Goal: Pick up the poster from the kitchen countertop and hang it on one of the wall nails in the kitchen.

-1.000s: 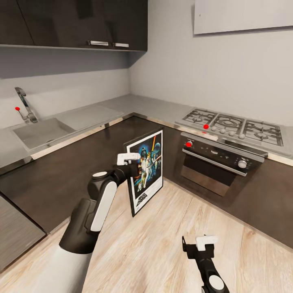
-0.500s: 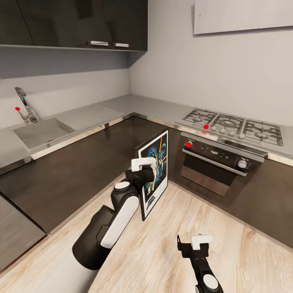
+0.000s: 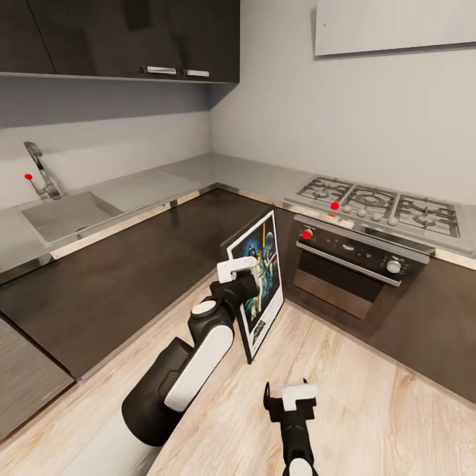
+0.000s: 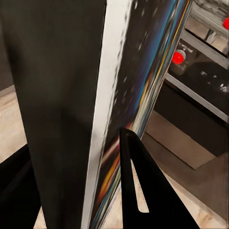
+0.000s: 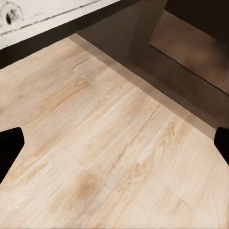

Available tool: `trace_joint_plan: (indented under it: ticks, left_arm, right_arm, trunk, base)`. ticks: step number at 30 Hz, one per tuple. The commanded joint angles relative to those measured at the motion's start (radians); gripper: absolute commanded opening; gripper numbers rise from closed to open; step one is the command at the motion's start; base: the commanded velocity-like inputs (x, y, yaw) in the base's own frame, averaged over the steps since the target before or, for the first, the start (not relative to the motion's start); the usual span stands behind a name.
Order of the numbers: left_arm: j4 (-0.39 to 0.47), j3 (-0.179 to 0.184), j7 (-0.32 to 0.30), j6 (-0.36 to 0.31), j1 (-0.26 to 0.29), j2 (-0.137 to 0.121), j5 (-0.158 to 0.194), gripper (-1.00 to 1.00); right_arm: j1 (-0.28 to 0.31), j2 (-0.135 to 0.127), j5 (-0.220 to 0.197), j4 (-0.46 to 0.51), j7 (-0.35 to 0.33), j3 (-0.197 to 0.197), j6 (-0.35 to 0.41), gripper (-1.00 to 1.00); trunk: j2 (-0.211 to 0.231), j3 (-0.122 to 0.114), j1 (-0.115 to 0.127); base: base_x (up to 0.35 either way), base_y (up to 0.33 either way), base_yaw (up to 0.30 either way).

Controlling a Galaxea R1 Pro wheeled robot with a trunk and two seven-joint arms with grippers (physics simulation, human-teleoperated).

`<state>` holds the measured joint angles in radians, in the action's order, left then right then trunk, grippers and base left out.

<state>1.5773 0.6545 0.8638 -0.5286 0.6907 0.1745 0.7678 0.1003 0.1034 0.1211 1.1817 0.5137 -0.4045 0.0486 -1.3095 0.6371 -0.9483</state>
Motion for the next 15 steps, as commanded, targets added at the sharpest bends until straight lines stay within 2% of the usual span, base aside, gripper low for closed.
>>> trace_joint_plan:
  ticks: [1,8,10,13,15]
  left_arm:
    - [0.001,0.002,0.014,0.008,0.001,0.000,0.018,-1.00]
    - [0.001,0.003,0.018,0.015,0.001,0.000,0.027,-1.00]
    - [0.001,0.004,0.023,0.024,0.001,0.000,0.039,-1.00]
    - [0.001,0.005,0.025,0.029,0.001,0.000,0.045,-1.00]
    - [0.001,0.005,0.026,0.035,0.001,0.000,0.047,-1.00]
  right_arm:
    - [0.000,0.007,0.008,-0.002,0.010,-0.005,0.005,1.00]
    - [0.001,0.012,0.008,-0.003,0.012,-0.008,0.004,1.00]
    - [0.001,0.018,0.007,-0.005,0.114,-0.088,0.005,1.00]
    - [0.001,0.021,0.007,-0.005,0.182,-0.147,0.006,1.00]
    - [0.001,0.023,0.006,-0.005,0.206,-0.172,0.006,1.00]
  trunk:
    - [-0.001,0.001,0.000]
    - [-0.001,0.001,0.000]
    - [-0.001,0.001,0.000]
    - [-0.001,0.001,0.000]
    - [-0.001,0.001,0.000]
  base:
    - [0.000,0.000,0.000]
    - [0.000,0.000,0.000]
    - [0.000,0.000,0.000]
    - [0.000,0.000,0.000]
    - [0.000,0.000,0.000]
